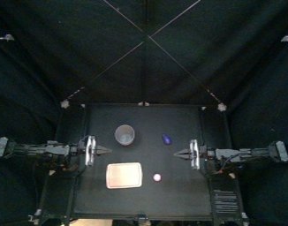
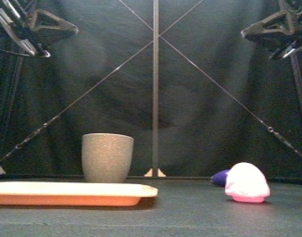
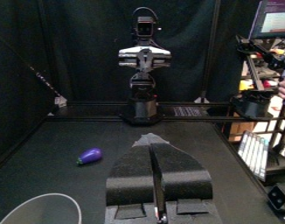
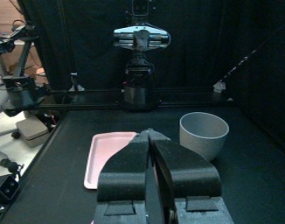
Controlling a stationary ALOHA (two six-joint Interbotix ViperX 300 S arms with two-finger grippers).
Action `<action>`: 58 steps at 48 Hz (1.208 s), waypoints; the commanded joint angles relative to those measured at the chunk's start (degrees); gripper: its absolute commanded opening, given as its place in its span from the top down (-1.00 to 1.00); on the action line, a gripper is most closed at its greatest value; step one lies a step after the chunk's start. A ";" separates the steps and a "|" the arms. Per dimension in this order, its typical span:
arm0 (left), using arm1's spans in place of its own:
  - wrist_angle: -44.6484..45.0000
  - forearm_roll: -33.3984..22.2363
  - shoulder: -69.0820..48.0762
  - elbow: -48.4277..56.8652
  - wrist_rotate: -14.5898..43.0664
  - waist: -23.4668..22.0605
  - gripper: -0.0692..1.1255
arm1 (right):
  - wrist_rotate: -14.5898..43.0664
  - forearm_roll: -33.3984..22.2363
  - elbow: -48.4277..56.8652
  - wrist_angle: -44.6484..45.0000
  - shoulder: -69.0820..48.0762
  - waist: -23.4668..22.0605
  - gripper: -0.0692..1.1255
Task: Pick the eggplant then place it on the pink plate
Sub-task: Pick the eggplant
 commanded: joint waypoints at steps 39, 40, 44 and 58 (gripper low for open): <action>-0.26 1.58 0.26 -0.26 0.35 0.70 0.91 | 3.16 14.15 -3.87 12.39 22.59 -27.95 -0.88; -0.35 1.58 0.26 -0.26 0.35 0.70 0.91 | 3.16 14.15 -4.04 12.48 23.03 -27.95 -0.89; -0.26 1.58 0.26 -0.26 0.35 0.70 0.91 | 3.16 14.15 -4.57 13.36 25.49 -28.21 -0.88; 0.00 1.58 0.26 -0.18 0.35 0.70 0.91 | 3.16 14.06 -8.09 14.15 37.09 -29.88 -0.86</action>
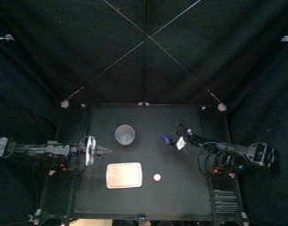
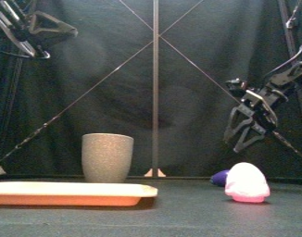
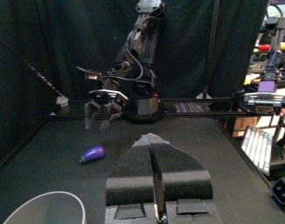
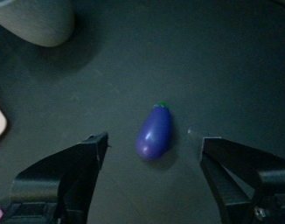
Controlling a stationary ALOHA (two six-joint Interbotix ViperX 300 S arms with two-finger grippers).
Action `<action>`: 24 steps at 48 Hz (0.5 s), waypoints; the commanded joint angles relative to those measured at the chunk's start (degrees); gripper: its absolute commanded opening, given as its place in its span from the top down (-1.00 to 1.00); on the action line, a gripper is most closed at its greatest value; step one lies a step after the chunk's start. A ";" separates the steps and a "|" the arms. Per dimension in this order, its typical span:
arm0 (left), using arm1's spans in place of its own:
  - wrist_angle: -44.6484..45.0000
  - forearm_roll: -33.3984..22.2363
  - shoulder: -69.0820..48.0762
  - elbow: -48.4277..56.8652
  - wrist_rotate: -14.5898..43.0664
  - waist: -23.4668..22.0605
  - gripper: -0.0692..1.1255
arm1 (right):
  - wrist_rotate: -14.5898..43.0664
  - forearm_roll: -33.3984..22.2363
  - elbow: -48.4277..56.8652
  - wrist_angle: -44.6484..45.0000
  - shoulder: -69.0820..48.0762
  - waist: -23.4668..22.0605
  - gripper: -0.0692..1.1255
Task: Pick the eggplant then place it on the pink plate
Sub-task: Pick the eggplant
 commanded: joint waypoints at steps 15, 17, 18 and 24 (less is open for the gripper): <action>-0.09 0.09 0.26 -0.53 0.09 0.00 0.91 | -0.09 0.09 -5.80 -0.09 11.43 0.44 -0.86; -0.09 0.09 0.26 -0.62 0.09 0.09 0.91 | -0.09 0.18 -6.06 -0.09 12.22 0.79 -0.86; -0.09 0.09 0.26 -0.62 0.09 0.09 0.91 | -0.09 0.18 -6.15 -0.09 12.66 0.97 -0.86; -0.09 0.09 0.18 -0.62 0.09 0.09 0.91 | -0.09 0.35 -7.03 -0.18 15.03 1.49 -0.86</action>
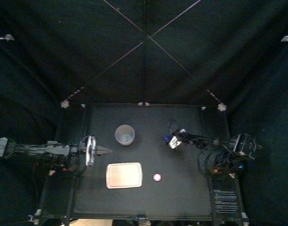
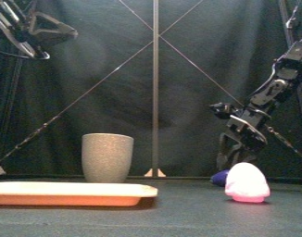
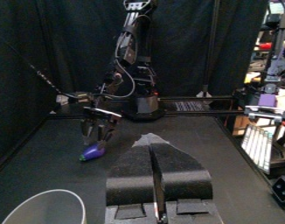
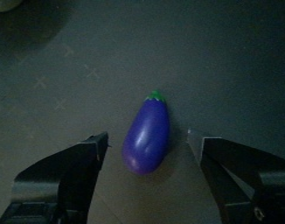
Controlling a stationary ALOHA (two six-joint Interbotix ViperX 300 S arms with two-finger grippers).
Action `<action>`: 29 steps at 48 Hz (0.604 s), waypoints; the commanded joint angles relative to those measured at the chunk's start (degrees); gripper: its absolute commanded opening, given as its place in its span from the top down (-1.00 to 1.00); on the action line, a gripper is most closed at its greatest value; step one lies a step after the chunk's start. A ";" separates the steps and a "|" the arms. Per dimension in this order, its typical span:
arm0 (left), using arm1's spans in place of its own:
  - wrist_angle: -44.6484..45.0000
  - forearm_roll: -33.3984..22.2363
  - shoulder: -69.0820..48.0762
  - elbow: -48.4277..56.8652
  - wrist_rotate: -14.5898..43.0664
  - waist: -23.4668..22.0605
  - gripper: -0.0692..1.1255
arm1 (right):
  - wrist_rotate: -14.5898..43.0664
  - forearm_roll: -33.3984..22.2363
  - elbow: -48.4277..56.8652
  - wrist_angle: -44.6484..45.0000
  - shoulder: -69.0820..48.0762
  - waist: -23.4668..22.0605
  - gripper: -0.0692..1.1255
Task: Pick the eggplant then place it on the pink plate
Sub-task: Pick the eggplant
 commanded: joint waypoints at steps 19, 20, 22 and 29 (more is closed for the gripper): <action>-0.26 0.18 -0.09 -0.53 0.18 0.18 0.91 | 0.00 0.26 -2.72 -0.18 3.69 1.23 -0.76; -0.26 0.26 -0.09 -0.53 0.18 0.18 0.91 | 0.00 0.35 -2.72 -0.18 3.69 1.23 -0.73; -0.26 0.44 -0.09 -0.53 0.18 0.18 0.91 | 0.00 0.35 -2.72 -0.18 3.69 1.41 -0.64; -0.26 0.62 -0.18 -0.53 0.18 0.18 0.91 | 0.00 0.35 -2.99 -0.18 3.60 2.37 -0.15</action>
